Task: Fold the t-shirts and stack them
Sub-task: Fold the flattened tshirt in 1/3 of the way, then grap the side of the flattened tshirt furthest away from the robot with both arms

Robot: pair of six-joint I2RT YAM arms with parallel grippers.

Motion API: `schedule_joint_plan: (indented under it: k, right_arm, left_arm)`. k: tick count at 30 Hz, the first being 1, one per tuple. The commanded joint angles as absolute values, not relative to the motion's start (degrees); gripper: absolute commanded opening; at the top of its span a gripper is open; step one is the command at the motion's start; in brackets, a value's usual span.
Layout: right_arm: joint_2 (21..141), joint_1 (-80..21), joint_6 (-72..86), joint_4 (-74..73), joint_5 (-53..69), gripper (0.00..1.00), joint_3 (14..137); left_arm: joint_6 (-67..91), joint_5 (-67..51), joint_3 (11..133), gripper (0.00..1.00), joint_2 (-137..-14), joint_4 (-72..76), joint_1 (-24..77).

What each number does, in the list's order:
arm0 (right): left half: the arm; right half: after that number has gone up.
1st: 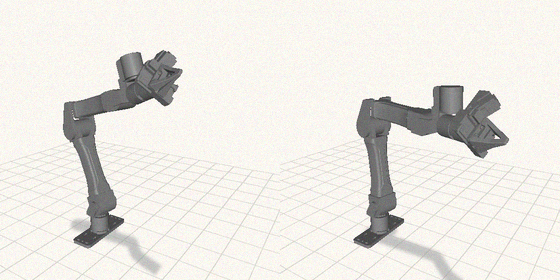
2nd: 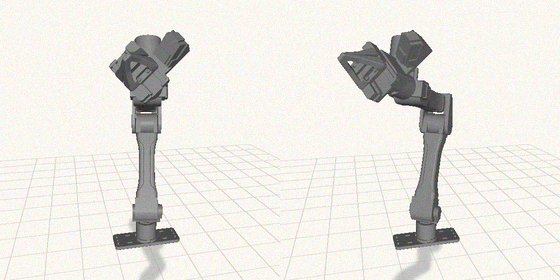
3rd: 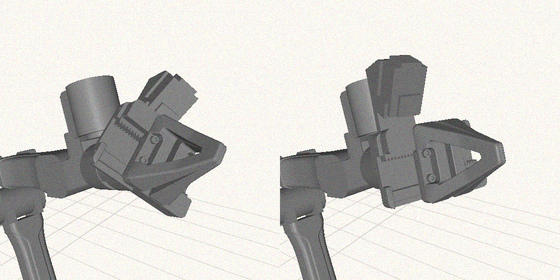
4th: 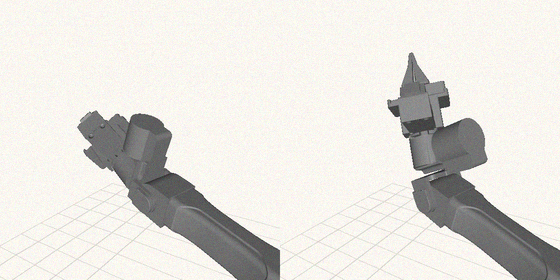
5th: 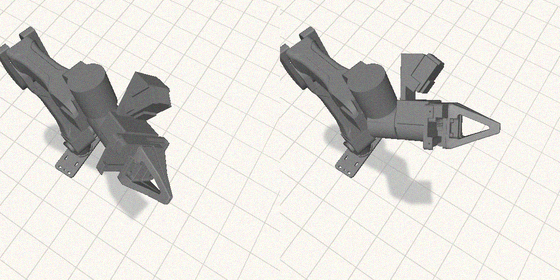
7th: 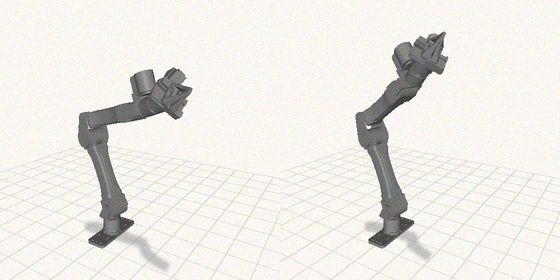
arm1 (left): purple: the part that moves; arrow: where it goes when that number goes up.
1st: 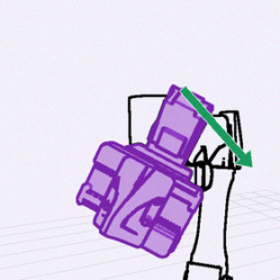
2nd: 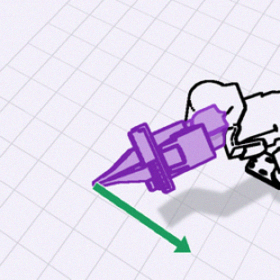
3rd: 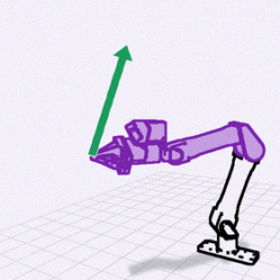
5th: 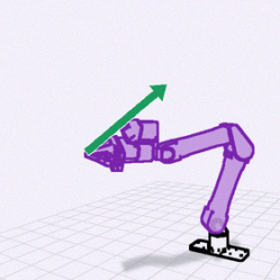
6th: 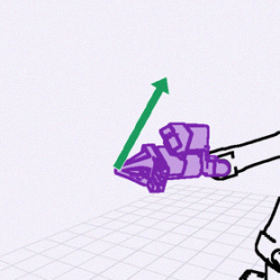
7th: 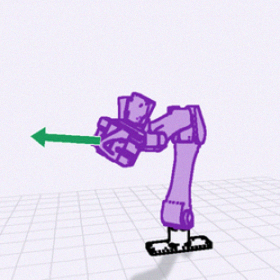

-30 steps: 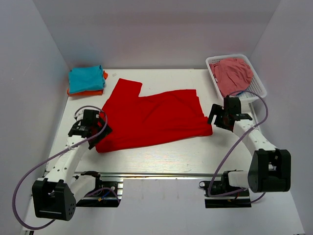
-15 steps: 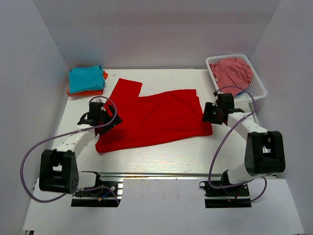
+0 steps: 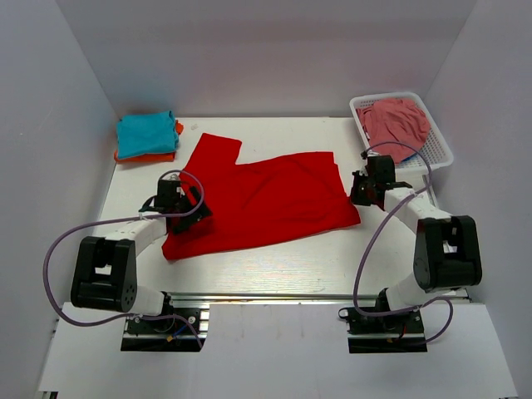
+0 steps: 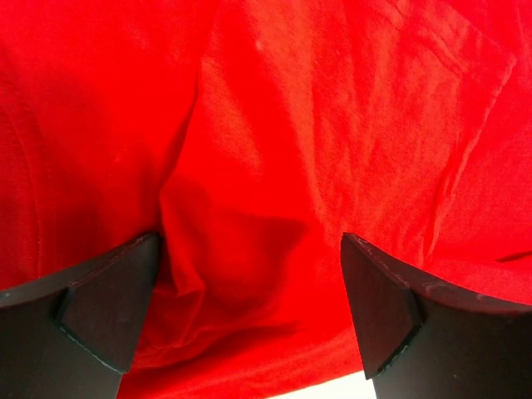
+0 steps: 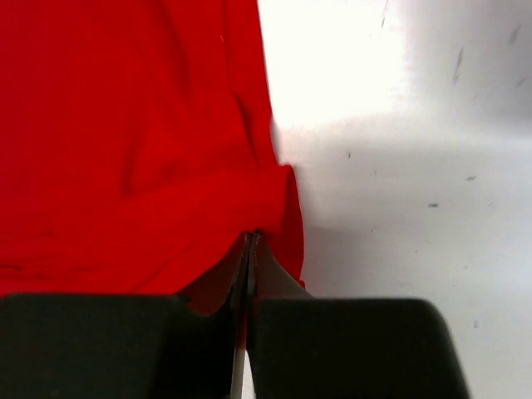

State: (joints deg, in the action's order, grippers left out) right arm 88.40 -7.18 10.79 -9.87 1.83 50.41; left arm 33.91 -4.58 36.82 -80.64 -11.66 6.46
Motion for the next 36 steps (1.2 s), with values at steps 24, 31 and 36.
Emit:
schedule_joint_plan:
  k: [24,31,36]
  right_arm:
    - [93.8,-7.5,9.2,-7.1,2.9,0.9,58.6]
    - [92.5,-7.9,7.0,-7.5,8.3,0.9,68.0]
    - [98.9,-9.4,4.9,-8.8,6.1,0.9,76.0]
  left_arm:
    - [36.7,8.7,38.2,1.0,-77.2,-19.8,6.6]
    - [29.5,11.2,54.6,1.0,-78.4,-21.0,6.6]
    - [22.4,11.7,72.3,1.0,-91.7,-21.6,6.6]
